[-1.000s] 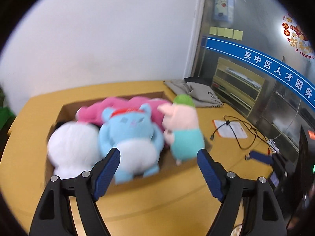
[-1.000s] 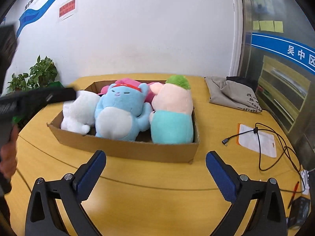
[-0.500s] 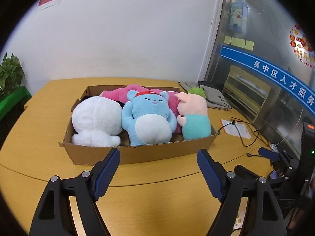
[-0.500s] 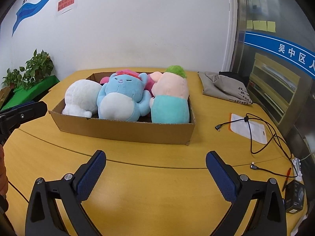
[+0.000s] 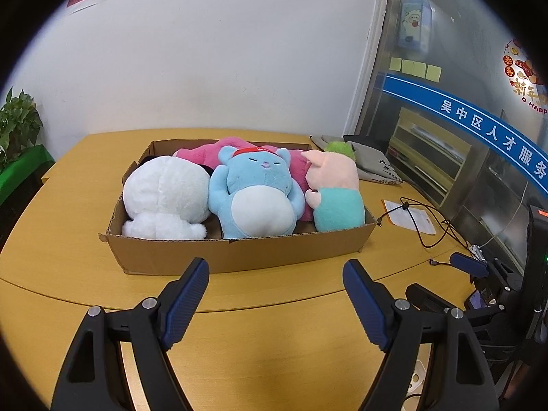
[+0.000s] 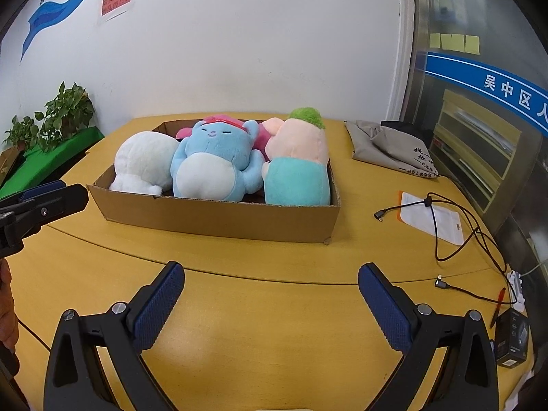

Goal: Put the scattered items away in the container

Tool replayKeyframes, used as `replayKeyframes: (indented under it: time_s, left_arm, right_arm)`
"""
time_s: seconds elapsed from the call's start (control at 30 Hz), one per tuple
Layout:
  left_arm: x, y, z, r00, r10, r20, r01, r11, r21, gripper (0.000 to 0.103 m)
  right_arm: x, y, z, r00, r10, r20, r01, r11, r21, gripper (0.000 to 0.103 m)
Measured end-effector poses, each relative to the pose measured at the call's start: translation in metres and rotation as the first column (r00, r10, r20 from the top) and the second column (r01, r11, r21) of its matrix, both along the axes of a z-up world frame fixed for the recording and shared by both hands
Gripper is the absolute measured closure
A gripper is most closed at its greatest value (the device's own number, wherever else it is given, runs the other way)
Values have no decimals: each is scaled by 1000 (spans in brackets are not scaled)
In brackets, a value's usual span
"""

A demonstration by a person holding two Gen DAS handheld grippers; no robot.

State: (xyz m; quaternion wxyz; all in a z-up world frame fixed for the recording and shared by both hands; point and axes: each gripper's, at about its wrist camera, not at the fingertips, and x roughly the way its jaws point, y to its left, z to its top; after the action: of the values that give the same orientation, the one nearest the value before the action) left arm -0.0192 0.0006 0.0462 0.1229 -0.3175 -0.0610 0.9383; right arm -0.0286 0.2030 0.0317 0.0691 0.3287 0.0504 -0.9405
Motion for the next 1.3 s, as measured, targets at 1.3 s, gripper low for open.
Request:
replayKeyframes:
  time_s: [1.3]
  left_arm:
    - [-48, -22, -12, 998, -50, 49, 48, 997, 54, 22]
  right_arm:
    - [-26, -13, -15, 997, 47, 56, -42, 996, -81, 0]
